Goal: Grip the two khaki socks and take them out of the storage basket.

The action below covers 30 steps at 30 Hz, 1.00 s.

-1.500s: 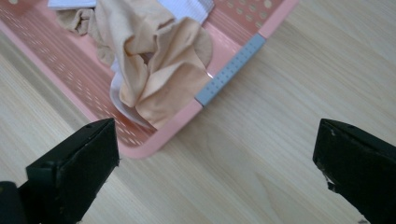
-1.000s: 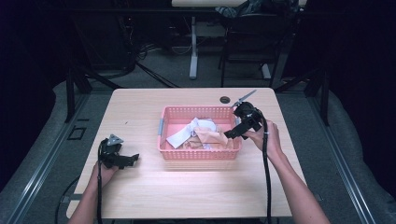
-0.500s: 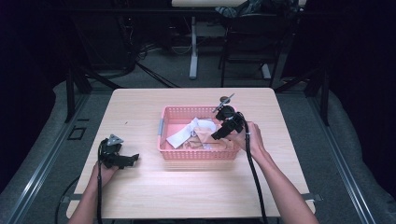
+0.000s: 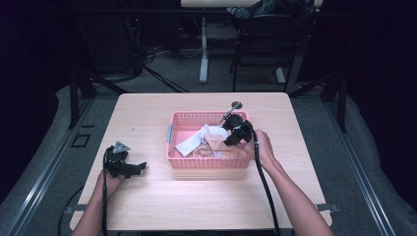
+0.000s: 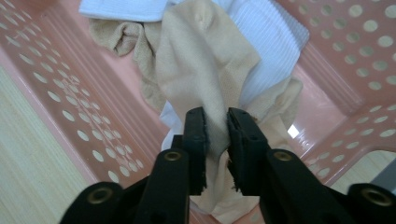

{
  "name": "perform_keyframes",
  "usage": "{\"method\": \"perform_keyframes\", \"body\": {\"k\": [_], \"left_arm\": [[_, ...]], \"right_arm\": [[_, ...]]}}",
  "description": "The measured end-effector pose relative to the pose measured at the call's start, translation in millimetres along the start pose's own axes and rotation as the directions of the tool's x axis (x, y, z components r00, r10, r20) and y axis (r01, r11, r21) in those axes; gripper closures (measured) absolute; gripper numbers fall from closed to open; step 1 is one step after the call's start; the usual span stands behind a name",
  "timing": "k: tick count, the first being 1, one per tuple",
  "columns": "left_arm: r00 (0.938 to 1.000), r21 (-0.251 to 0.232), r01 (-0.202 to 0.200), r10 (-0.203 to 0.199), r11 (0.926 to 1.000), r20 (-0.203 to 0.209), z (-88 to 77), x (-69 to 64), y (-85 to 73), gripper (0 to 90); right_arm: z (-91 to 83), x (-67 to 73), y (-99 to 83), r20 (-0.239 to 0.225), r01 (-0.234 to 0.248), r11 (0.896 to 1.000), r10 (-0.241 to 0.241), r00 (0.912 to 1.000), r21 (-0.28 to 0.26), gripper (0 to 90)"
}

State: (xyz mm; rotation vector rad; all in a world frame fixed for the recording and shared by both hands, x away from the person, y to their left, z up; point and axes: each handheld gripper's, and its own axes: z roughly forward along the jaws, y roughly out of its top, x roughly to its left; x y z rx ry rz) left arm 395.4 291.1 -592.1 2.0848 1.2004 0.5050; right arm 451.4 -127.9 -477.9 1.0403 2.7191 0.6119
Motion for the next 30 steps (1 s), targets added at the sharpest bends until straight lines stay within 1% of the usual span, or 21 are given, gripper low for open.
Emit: {"method": "perform_keyframes", "body": {"k": [1,4,5,6,10,11,14,15,16,20,23,24,25,26,28,30], "left_arm": [[1.0,0.0,0.0,0.0,1.0,0.0,0.0,0.0,0.0,1.2],[1.0,0.0,0.0,0.0,1.0,0.0,0.0,0.0,0.0,1.2],[1.0,0.0,0.0,0.0,1.0,0.001,0.0,0.0,0.0,1.2],[1.0,-0.001,-0.002,0.002,1.0,0.0,0.1,0.1,0.0,1.2],[1.0,0.0,0.0,0.0,1.0,0.001,0.1,0.0,0.0,1.2],[1.0,0.0,0.0,0.0,1.0,0.0,0.0,0.0,0.0,1.2],[1.0,0.0,0.0,0.0,1.0,0.0,0.0,0.0,0.0,1.2],[1.0,0.0,0.0,0.0,1.0,0.0,0.0,0.0,0.0,1.2],[1.0,0.0,0.0,0.0,1.0,0.001,0.0,0.0,0.0,1.2],[1.0,0.0,0.0,0.0,1.0,0.001,0.0,0.0,0.0,1.2],[1.0,-0.001,-0.002,0.002,1.0,0.0,0.1,0.1,0.0,1.2],[1.0,0.0,0.0,0.0,1.0,0.0,0.0,0.0,0.0,1.2],[1.0,0.0,0.0,0.0,1.0,0.001,0.0,0.0,0.0,1.2],[1.0,0.0,0.0,0.0,1.0,0.001,0.0,0.0,0.0,1.2],[1.0,0.0,0.0,0.0,1.0,0.0,0.0,0.0,0.0,1.2],[1.0,0.0,0.0,0.0,1.0,0.0,0.0,0.0,0.0,1.2]], "right_arm": [[-1.7,-0.1,0.4,0.004,0.008,1.0,-0.008,1.0,0.001,81.8],[-7.6,0.2,1.3,0.005,0.014,1.0,-0.014,0.9999,-0.02,84.6],[-9.5,0.8,1.4,0.003,0.009,0.999,-0.009,1.0,-0.031,84.8],[-12.0,0.8,2.0,0.006,0.015,0.999,-0.015,0.9999,-0.036,85.0],[-21.7,2.6,4.2,0.007,0.014,0.998,-0.013,0.9999,-0.065,85.5],[-24.2,2.5,4.9,0.012,0.018,0.998,-0.018,0.9998,-0.066,85.6],[-30.3,1.2,7.2,0.009,0.013,0.996,-0.012,0.9999,-0.086,85.7],[-33.0,0.3,8.0,0.013,0.019,0.995,-0.018,0.9998,-0.094,85.8],[-35.7,0.7,8.7,0.013,0.008,0.994,-0.006,0.9999,-0.105,85.8],[-49.4,-1.8,13.0,0.012,0.003,0.991,-0.002,0.9999,-0.137,85.8],[-53.7,-2.5,14.6,0.01,0.0,0.99,0.001,1.0,-0.143,85.7],[-55.0,-2.7,15.2,0.013,-0.001,0.988,0.003,0.9999,-0.152,85.7],[-59.3,-3.8,16.8,0.017,0.004,0.989,-0.001,0.9998,-0.149,85.7],[-59.3,-3.8,16.8,0.017,0.004,0.989,-0.001,0.9998,-0.149,85.7],[-64.8,-4.7,18.6,0.027,0.001,0.987,0.004,0.9996,-0.163,85.7],[-66.1,-5.2,19.2,0.026,-0.001,0.987,0.005,0.9997,-0.163,85.7]]}}
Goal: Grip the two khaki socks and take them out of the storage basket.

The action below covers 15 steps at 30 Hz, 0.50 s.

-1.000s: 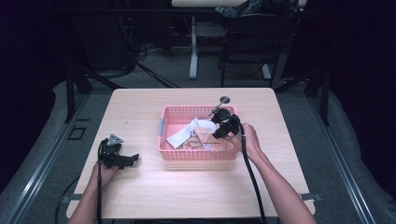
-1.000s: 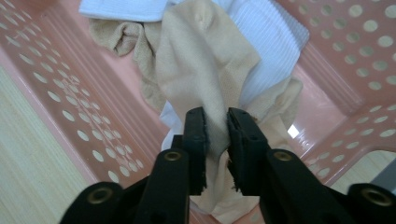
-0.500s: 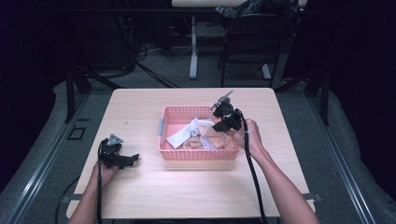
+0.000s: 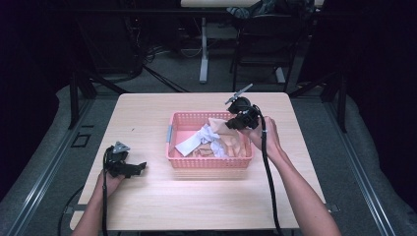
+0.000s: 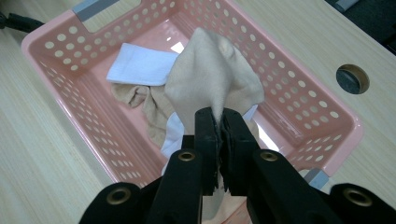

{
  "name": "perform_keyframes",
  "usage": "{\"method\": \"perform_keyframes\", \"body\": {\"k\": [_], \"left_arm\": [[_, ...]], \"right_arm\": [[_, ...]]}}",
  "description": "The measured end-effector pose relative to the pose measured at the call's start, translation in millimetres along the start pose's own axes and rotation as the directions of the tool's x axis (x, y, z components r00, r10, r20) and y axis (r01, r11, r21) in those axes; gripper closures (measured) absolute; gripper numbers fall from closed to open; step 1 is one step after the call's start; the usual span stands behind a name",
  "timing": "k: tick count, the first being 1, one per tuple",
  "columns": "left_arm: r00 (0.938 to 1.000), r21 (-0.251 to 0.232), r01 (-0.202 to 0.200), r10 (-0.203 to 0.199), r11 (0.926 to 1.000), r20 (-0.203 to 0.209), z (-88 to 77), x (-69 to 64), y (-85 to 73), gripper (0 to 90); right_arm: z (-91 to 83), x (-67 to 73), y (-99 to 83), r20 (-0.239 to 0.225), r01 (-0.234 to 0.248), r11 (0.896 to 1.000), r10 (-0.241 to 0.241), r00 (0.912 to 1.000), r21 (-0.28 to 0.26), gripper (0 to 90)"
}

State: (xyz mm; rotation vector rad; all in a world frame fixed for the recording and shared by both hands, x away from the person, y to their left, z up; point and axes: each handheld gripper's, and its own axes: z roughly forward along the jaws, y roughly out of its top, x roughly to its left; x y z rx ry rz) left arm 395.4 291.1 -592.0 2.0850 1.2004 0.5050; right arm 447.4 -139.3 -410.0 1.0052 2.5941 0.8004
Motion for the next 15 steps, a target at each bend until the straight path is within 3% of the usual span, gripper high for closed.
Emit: {"method": "perform_keyframes", "body": {"k": [15], "left_arm": [[1.0,-0.002,-0.002,0.002,1.0,0.0,0.1,0.1,0.0,1.2]], "right_arm": [[-13.2,-13.8,7.5,0.028,-0.024,0.999,0.025,0.9993,-0.021,85.6]]}}
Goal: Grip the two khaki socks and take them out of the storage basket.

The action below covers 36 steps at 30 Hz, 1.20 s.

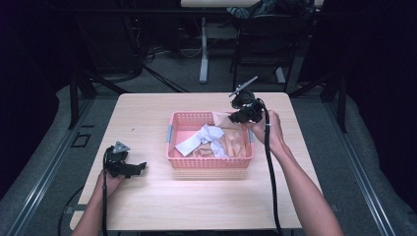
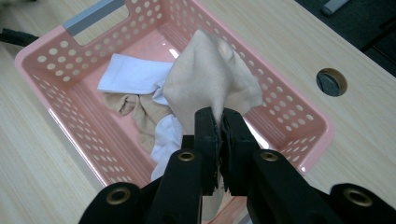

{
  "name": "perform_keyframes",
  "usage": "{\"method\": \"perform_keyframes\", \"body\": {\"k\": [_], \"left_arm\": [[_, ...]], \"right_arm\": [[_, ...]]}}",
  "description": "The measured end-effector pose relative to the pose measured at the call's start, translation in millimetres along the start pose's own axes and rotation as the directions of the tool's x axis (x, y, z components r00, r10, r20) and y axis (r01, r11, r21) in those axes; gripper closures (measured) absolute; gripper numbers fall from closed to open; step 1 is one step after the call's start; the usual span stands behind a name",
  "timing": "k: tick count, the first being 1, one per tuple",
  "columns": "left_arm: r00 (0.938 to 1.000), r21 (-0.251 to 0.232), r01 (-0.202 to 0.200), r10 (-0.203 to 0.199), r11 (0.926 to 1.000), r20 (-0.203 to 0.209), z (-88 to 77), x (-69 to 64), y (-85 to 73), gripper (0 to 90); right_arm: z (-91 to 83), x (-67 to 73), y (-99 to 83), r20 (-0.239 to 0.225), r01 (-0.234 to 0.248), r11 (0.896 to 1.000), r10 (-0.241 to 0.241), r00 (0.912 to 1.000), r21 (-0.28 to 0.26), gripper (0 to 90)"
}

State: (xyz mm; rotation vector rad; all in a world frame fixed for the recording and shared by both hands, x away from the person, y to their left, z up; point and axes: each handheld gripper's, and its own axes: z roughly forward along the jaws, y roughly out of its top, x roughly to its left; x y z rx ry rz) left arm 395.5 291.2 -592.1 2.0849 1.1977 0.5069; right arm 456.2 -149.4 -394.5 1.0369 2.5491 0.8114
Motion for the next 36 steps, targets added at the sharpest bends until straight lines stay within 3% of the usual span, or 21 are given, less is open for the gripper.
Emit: {"method": "perform_keyframes", "body": {"k": [9,18,24,36], "left_arm": [[1.0,0.0,0.0,0.0,1.0,0.001,0.0,0.1,0.0,1.2],[1.0,0.0,0.0,0.0,1.0,0.001,0.0,0.0,0.0,1.2],[1.0,0.004,-0.001,0.001,1.0,0.002,-0.3,0.0,0.1,1.2],[1.0,0.002,0.0,0.0,1.0,0.001,-0.2,-0.1,0.0,1.2]], "right_arm": [[-17.1,-14.7,-4.2,0.039,-0.028,0.999,0.029,0.9988,-0.019,85.5],[-35.6,-38.1,-21.1,0.07,-0.082,0.996,0.084,0.994,-0.027,85.4],[-44.1,-54.2,-33.9,0.101,-0.12,0.992,0.122,0.9873,-0.031,85.4],[-41.3,-88.7,-67.0,0.132,-0.219,0.976,0.218,0.9669,-0.012,85.5]]}}
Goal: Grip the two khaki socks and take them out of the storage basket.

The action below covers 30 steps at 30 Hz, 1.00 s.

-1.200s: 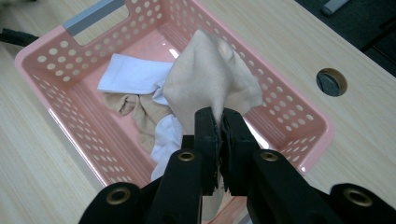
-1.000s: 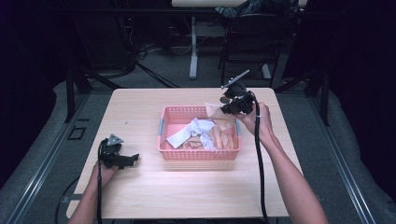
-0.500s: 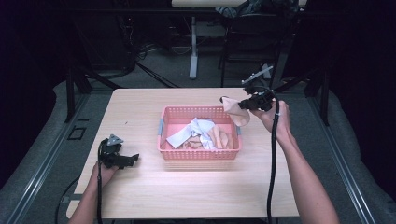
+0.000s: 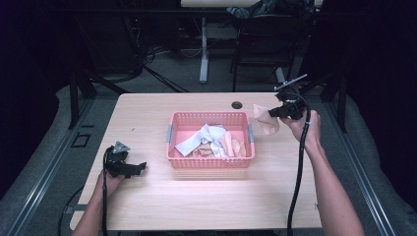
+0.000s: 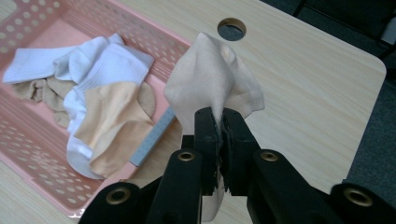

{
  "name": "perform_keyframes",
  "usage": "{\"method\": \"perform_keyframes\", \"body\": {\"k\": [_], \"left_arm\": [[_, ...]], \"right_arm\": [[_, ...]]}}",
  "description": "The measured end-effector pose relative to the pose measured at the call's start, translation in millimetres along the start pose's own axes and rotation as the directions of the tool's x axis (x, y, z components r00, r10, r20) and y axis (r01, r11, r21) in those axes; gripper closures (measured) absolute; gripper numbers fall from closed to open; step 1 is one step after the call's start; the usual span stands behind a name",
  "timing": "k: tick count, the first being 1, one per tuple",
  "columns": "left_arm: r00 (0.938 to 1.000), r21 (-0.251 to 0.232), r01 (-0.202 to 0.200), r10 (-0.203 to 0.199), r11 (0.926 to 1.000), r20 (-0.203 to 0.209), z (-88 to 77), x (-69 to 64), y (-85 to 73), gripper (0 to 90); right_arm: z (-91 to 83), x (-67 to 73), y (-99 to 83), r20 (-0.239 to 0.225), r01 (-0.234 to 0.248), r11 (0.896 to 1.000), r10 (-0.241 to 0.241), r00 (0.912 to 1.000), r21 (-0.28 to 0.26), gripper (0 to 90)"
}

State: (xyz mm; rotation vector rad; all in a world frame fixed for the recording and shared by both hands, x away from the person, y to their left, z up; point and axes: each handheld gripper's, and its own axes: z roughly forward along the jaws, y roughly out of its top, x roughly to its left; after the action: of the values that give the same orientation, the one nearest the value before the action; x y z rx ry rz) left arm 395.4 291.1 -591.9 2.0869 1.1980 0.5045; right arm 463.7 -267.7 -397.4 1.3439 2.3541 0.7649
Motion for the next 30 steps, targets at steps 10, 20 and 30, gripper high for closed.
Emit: {"method": "perform_keyframes", "body": {"k": [10,20,30], "left_arm": [[1.0,0.001,0.0,0.0,1.0,-0.001,0.0,0.0,0.0,1.2],[1.0,0.0,0.0,0.0,1.0,0.0,0.0,0.0,0.0,1.2],[1.0,0.0,0.0,0.0,1.0,-0.001,0.0,0.0,0.0,1.2]], "right_arm": [[7.8,-20.0,-19.4,0.035,-0.042,0.998,0.041,0.9986,0.043,85.5],[22.4,-33.7,-39.8,0.043,-0.092,0.993,0.089,0.9951,0.078,85.5],[37.7,-39.9,-56.9,0.035,-0.126,0.986,0.122,0.9919,0.111,85.5]]}}
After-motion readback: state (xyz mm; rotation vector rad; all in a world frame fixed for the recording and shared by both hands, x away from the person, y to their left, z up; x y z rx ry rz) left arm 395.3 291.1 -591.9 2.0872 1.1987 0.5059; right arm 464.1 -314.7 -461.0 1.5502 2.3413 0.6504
